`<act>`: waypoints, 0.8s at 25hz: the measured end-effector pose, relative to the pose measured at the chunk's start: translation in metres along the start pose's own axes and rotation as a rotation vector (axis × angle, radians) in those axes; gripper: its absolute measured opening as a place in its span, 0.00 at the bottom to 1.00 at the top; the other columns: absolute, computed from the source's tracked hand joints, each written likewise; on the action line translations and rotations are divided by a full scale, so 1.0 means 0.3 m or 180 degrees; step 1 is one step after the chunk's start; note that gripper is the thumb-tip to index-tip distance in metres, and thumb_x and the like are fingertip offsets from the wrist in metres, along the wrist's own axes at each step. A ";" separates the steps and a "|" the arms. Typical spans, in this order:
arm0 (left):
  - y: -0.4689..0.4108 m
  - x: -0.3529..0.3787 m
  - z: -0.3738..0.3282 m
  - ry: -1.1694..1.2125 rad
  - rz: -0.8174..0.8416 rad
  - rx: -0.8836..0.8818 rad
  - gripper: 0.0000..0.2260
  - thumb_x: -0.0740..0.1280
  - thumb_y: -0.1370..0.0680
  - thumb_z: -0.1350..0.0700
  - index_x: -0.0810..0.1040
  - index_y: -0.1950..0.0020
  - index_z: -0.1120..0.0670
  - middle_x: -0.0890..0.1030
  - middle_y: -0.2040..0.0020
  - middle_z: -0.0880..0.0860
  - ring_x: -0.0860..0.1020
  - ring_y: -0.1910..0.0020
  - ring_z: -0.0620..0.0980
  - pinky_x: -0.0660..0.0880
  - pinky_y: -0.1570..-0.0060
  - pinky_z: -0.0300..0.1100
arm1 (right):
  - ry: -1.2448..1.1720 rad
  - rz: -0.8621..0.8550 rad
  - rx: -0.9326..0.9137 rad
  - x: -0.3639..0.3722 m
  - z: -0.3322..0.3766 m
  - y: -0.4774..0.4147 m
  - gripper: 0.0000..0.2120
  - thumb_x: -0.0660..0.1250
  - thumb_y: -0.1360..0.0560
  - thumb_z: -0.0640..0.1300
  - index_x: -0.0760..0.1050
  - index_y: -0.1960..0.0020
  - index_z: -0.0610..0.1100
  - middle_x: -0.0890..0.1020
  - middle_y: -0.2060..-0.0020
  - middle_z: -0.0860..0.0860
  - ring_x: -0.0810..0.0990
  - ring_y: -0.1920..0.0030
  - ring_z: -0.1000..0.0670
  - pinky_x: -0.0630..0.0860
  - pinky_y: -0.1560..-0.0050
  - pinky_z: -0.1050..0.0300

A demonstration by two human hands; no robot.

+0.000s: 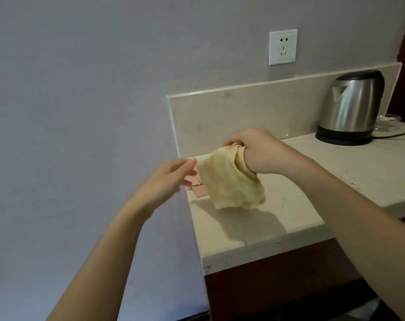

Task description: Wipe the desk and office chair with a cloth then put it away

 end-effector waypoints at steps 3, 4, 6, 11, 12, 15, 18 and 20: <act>-0.011 -0.014 -0.007 0.0524 -0.0144 -0.0268 0.10 0.64 0.22 0.47 0.80 0.46 0.49 0.83 0.51 0.48 0.81 0.54 0.45 0.76 0.57 0.36 | -0.1207 -0.0124 -0.0156 0.038 0.058 -0.003 0.14 0.59 0.24 0.36 0.78 0.48 0.51 0.79 0.54 0.51 0.77 0.59 0.50 0.72 0.69 0.69; -0.016 -0.034 -0.015 0.0651 -0.0393 -0.0223 0.09 0.65 0.22 0.48 0.80 0.46 0.50 0.83 0.53 0.49 0.81 0.56 0.45 0.75 0.61 0.35 | -0.1630 -0.0149 -0.0091 0.047 0.056 0.002 0.12 0.60 0.23 0.37 0.77 0.50 0.52 0.79 0.54 0.50 0.78 0.62 0.50 0.72 0.73 0.67; -0.036 -0.054 -0.029 0.0762 -0.0802 -0.0086 0.09 0.68 0.24 0.49 0.81 0.48 0.51 0.83 0.55 0.49 0.81 0.58 0.44 0.74 0.66 0.32 | -0.1913 -0.0178 0.0016 0.061 0.023 0.032 0.11 0.62 0.22 0.39 0.75 0.51 0.54 0.79 0.56 0.48 0.78 0.63 0.49 0.73 0.72 0.63; -0.096 0.192 0.002 -0.0040 -0.0221 -0.0492 0.15 0.69 0.24 0.51 0.76 0.39 0.53 0.79 0.46 0.52 0.78 0.49 0.49 0.77 0.52 0.40 | -0.0498 0.0972 0.0410 0.057 -0.194 0.179 0.25 0.73 0.29 0.43 0.68 0.41 0.65 0.75 0.52 0.61 0.76 0.53 0.60 0.74 0.60 0.67; -0.106 0.250 0.021 -0.0342 -0.0122 -0.0500 0.19 0.68 0.24 0.50 0.73 0.35 0.52 0.77 0.41 0.52 0.76 0.45 0.51 0.76 0.45 0.45 | -0.0345 0.1210 0.0600 0.042 -0.237 0.212 0.30 0.75 0.31 0.47 0.65 0.36 0.66 0.74 0.49 0.62 0.76 0.51 0.60 0.75 0.56 0.65; -0.128 0.325 0.043 -0.1378 -0.0337 -0.0267 0.24 0.65 0.24 0.44 0.66 0.30 0.49 0.72 0.35 0.52 0.69 0.37 0.55 0.69 0.37 0.53 | -0.0312 0.0877 0.0561 -0.011 -0.288 0.250 0.32 0.72 0.32 0.58 0.61 0.32 0.68 0.73 0.40 0.61 0.74 0.45 0.60 0.74 0.45 0.60; -0.129 0.324 0.043 -0.2480 -0.0682 0.0257 0.24 0.57 0.22 0.40 0.61 0.27 0.43 0.64 0.28 0.52 0.59 0.30 0.58 0.56 0.32 0.58 | -0.0096 0.0489 -0.0100 0.031 -0.236 0.231 0.25 0.63 0.25 0.59 0.62 0.30 0.64 0.69 0.32 0.62 0.68 0.35 0.60 0.64 0.36 0.61; -0.112 0.325 0.063 -0.3018 -0.0501 0.0417 0.24 0.49 0.21 0.37 0.57 0.26 0.39 0.55 0.23 0.49 0.48 0.24 0.57 0.41 0.30 0.63 | 0.0524 0.0718 -0.0536 0.116 -0.211 0.216 0.26 0.56 0.21 0.57 0.56 0.25 0.57 0.59 0.26 0.60 0.57 0.26 0.58 0.54 0.29 0.59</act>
Point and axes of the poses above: each hand's wrist, its own y-axis away from the middle knuckle, its own x-axis out of the palm, z = x × y, the point moved 2 cm from there along -y, towards the middle knuckle
